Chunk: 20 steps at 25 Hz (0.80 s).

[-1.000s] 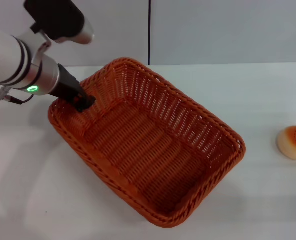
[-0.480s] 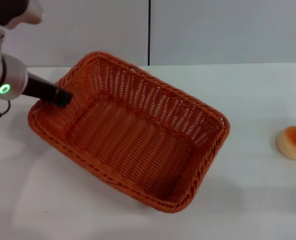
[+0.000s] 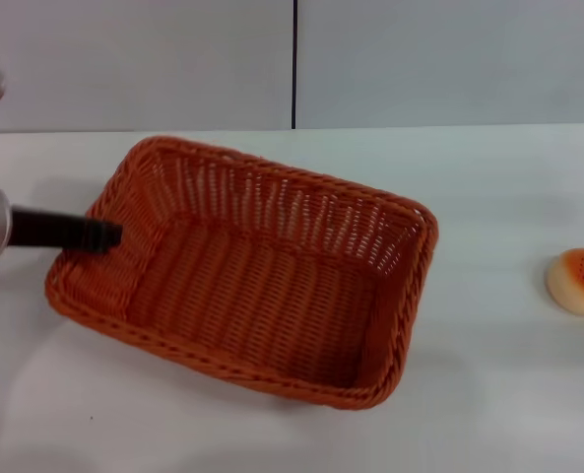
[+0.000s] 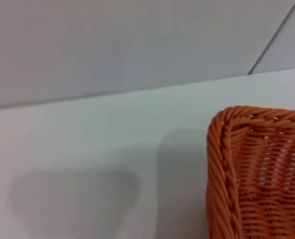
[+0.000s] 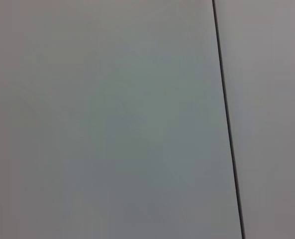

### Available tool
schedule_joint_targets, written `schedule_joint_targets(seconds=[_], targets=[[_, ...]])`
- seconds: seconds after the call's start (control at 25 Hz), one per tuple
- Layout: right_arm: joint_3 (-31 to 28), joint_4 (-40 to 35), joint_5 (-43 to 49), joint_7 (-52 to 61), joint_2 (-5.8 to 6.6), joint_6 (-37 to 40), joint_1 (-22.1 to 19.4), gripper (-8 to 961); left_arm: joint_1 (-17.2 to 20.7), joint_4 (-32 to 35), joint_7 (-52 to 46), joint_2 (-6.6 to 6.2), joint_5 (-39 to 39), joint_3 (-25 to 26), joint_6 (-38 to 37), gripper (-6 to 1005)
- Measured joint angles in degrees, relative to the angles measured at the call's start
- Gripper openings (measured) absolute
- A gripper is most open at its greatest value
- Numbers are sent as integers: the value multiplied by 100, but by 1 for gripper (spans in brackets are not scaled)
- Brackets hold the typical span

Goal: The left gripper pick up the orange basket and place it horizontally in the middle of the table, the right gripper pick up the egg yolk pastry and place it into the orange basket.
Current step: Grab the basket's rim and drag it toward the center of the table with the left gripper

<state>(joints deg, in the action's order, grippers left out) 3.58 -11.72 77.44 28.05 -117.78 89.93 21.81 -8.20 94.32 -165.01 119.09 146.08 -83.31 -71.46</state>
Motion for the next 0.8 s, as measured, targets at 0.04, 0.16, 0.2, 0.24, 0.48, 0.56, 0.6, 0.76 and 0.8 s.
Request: schedule_joint_targets(seconds=[0.04, 0.16, 0.2, 0.24, 0.48, 0.56, 0.6, 0.76, 0.8], targets=[[2, 0, 0, 0, 7, -5, 11, 568, 91, 7, -1, 0, -56, 2, 41, 188], [8, -3, 1, 0, 18, -19, 40, 568, 430, 62, -4, -17, -293, 6, 165, 181], [8, -3, 3, 0, 20, -20, 46, 568, 565, 109, -4, -26, -401, 6, 201, 179], [9, 0, 5, 0, 20, -19, 51, 568, 671, 166, -4, -29, -468, 4, 220, 177], [12, 30, 9, 0, -30, 6, 46, 568, 1446, 884, 0, -42, -601, -88, 273, 169], [12, 39, 9, 0, -36, 13, 45, 568, 1492, 957, 2, -44, -606, -95, 270, 168], [12, 50, 9, 0, -49, 67, 35, 568, 1517, 1014, 6, -54, -607, -114, 252, 167], [16, 52, 9, 27, -72, 200, -3, 568, 1498, 1019, 10, -62, -607, -192, 244, 165], [21, 61, 8, 49, -78, 244, -34, 568, 1489, 1018, 11, -64, -605, -256, 263, 165]])
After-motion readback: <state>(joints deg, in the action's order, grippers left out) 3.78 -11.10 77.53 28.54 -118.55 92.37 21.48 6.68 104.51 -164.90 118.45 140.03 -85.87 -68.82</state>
